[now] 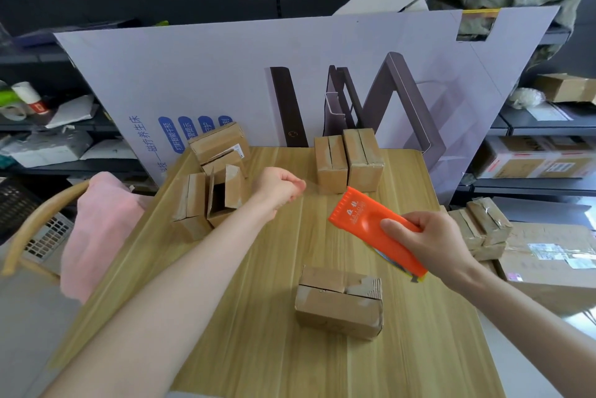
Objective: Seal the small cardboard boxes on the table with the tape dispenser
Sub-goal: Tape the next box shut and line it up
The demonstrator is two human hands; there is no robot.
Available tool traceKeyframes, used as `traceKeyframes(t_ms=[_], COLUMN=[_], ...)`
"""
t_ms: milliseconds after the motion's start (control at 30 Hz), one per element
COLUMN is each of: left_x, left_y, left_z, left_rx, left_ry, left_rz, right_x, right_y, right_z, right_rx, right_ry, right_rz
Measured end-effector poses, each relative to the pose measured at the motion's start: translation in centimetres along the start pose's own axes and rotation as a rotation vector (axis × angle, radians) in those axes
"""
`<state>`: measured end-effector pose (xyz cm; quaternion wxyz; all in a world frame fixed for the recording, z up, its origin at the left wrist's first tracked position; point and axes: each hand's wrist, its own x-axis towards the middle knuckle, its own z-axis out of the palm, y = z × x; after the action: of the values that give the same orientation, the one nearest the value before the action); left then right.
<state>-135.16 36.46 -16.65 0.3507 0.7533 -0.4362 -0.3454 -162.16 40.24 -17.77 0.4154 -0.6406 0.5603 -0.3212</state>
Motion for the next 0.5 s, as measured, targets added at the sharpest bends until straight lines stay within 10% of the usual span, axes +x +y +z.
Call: traceKeyframes(t_ms=[500], left_x=[-3.3], left_y=[-16.5], left_z=[4.2], left_rx=[-0.12], left_ry=[0.093], left_rz=[-0.326], right_x=[1.3], right_y=[7.6], right_z=[0.2], right_rx=[-0.818], right_ry=[-0.211], right_rz=[0.191])
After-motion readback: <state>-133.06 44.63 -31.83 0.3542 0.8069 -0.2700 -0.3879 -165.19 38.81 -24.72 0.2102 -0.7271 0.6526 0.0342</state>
